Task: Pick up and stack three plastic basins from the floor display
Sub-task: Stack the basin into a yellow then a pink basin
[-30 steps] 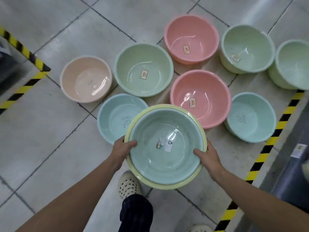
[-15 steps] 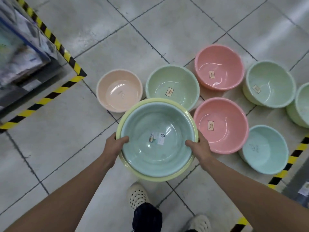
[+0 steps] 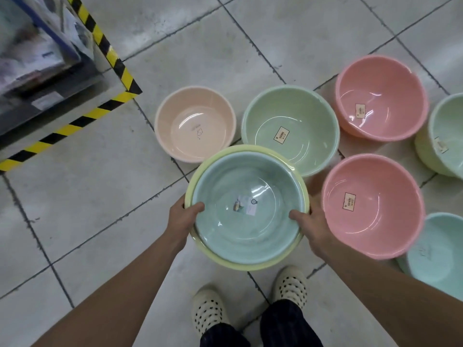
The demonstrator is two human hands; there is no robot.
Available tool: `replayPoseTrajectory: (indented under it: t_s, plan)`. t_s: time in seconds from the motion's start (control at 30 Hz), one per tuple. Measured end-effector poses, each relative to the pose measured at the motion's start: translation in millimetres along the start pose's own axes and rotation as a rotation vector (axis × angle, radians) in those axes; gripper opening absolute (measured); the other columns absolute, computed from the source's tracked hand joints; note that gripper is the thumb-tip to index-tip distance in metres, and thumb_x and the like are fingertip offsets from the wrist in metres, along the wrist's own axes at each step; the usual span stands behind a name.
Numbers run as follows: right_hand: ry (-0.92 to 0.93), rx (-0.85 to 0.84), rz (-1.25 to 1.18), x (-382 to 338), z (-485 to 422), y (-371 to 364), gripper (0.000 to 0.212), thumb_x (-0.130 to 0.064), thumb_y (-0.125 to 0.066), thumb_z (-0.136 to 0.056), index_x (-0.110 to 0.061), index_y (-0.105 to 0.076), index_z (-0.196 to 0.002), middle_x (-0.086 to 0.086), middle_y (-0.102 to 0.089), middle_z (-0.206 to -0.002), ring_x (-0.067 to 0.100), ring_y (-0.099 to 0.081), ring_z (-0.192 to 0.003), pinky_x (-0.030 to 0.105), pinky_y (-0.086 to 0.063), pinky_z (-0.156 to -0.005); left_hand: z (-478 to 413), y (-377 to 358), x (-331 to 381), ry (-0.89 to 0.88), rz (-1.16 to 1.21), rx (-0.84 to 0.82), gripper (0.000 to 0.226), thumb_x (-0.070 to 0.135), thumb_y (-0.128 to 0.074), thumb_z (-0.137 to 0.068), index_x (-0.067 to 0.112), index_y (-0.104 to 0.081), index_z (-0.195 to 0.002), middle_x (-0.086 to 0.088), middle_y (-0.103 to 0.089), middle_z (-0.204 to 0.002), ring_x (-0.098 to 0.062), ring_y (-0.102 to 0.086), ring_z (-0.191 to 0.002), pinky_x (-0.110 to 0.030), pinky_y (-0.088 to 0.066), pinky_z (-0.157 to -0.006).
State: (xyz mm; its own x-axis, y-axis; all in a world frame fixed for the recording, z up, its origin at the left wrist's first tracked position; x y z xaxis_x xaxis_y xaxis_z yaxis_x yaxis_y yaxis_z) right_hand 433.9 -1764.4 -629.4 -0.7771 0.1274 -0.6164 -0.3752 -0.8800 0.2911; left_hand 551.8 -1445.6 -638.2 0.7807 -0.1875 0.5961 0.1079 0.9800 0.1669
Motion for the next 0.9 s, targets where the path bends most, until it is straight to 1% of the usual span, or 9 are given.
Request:
replayPoseTrajectory:
  t_s: [0.07, 0.13, 0.2, 0.3, 0.43, 0.57, 0.63, 0.77, 0.9]
  plan:
    - [0.0, 0.007, -0.004, 12, -14, -6, 0.05, 0.002, -0.065, -0.079, -0.041, -0.063, -0.105, 0.006, -0.072, -0.102, 0.029, -0.069, -0.097, 0.05, -0.059, -0.086, -11, -1, -10, 0.008, 0.002, 0.008, 0.029, -0.001, -0.064, -0.082, 0.014, -0.07, -0.107, -0.005, -0.072, -0.094, -0.021, -0.068, -0.079, -0.028, -0.052, -0.06]
    - [-0.017, 0.026, -0.021, 24, -25, -9, 0.053, 0.002, -0.066, -0.078, -0.041, -0.063, -0.11, 0.004, -0.073, -0.104, 0.028, -0.069, -0.099, 0.049, -0.059, -0.088, -21, -2, -20, 0.016, 0.009, 0.01, 0.028, 0.0, -0.064, -0.083, 0.016, -0.069, -0.105, -0.003, -0.072, -0.093, -0.02, -0.068, -0.079, -0.027, -0.051, -0.059]
    - [-0.02, 0.014, -0.025, 35, -33, -15, 0.055, 0.003, -0.065, -0.079, -0.039, -0.064, -0.115, 0.001, -0.073, -0.106, 0.025, -0.069, -0.1, 0.043, -0.059, -0.083, -29, -3, -29, 0.021, 0.012, 0.013, 0.027, -0.001, -0.064, -0.083, 0.017, -0.069, -0.102, -0.002, -0.071, -0.092, -0.02, -0.067, -0.079, -0.027, -0.051, -0.059]
    - [-0.029, -0.008, -0.024, 51, -43, -21, 0.061, 0.001, -0.065, -0.081, -0.03, -0.06, -0.134, 0.002, -0.072, -0.11, 0.023, -0.068, -0.103, 0.034, -0.057, -0.078, -40, -3, -47, 0.022, 0.003, 0.007, 0.028, 0.0, -0.064, -0.083, 0.015, -0.069, -0.107, -0.003, -0.071, -0.094, -0.022, -0.067, -0.082, -0.029, -0.052, -0.061]
    - [-0.054, -0.006, -0.003, 71, -52, -29, 0.052, -0.002, -0.066, -0.084, -0.024, -0.06, -0.13, 0.001, -0.072, -0.107, 0.019, -0.069, -0.099, 0.024, -0.052, -0.067, -51, 0, -68, 0.011, 0.001, 0.015, 0.029, 0.0, -0.063, -0.083, 0.013, -0.069, -0.109, -0.005, -0.072, -0.096, -0.022, -0.068, -0.083, -0.03, -0.052, -0.063]
    - [-0.056, -0.012, -0.015, 87, -56, -36, 0.053, 0.001, -0.064, -0.083, -0.032, -0.059, -0.124, -0.004, -0.069, -0.104, 0.014, -0.066, -0.093, 0.027, -0.05, -0.066, -56, 4, -87, -0.002, 0.003, 0.045, 0.026, 0.0, -0.063, -0.083, 0.013, -0.07, -0.105, -0.003, -0.071, -0.091, -0.022, -0.067, -0.08, -0.029, -0.051, -0.061]
    - [-0.043, -0.019, 0.011, 95, -59, -39, 0.055, -0.001, -0.065, -0.081, -0.034, -0.06, -0.124, -0.004, -0.07, -0.104, 0.017, -0.066, -0.095, 0.029, -0.052, -0.068, -59, 6, -98, -0.001, -0.002, 0.04, 0.028, 0.001, -0.064, -0.083, 0.014, -0.07, -0.107, -0.003, -0.072, -0.093, -0.023, -0.067, -0.083, -0.03, -0.051, -0.062]
    - [-0.039, -0.013, 0.043, 109, -66, -42, 0.06, -0.007, -0.067, -0.079, -0.038, -0.06, -0.13, -0.005, -0.071, -0.105, 0.018, -0.067, -0.096, 0.032, -0.054, -0.072, -64, 8, -114, -0.005, -0.021, 0.013, 0.032, 0.001, -0.065, -0.083, 0.018, -0.07, -0.11, -0.002, -0.073, -0.097, -0.022, -0.069, -0.087, -0.029, -0.053, -0.064]
    - [-0.028, 0.004, 0.029, 113, -72, -46, 0.058, -0.011, -0.065, -0.081, -0.039, -0.058, -0.131, -0.007, -0.07, -0.107, 0.017, -0.067, -0.099, 0.036, -0.056, -0.08, -72, 9, -121, -0.021, -0.016, 0.008, 0.032, 0.002, -0.065, -0.084, 0.019, -0.07, -0.111, -0.001, -0.073, -0.097, -0.022, -0.069, -0.087, -0.03, -0.053, -0.065]
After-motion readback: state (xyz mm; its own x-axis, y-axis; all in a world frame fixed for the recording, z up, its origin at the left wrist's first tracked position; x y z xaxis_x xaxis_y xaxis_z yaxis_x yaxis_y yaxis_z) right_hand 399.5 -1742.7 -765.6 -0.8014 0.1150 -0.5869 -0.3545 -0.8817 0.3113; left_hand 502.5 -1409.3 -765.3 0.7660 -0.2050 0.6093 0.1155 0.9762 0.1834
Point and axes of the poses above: each hand's wrist, its own z-axis away from the middle knuckle, its own y-axis out of the back of the hand, x = y × z, the point moved 8 cm from there along -z, towards the middle knuckle
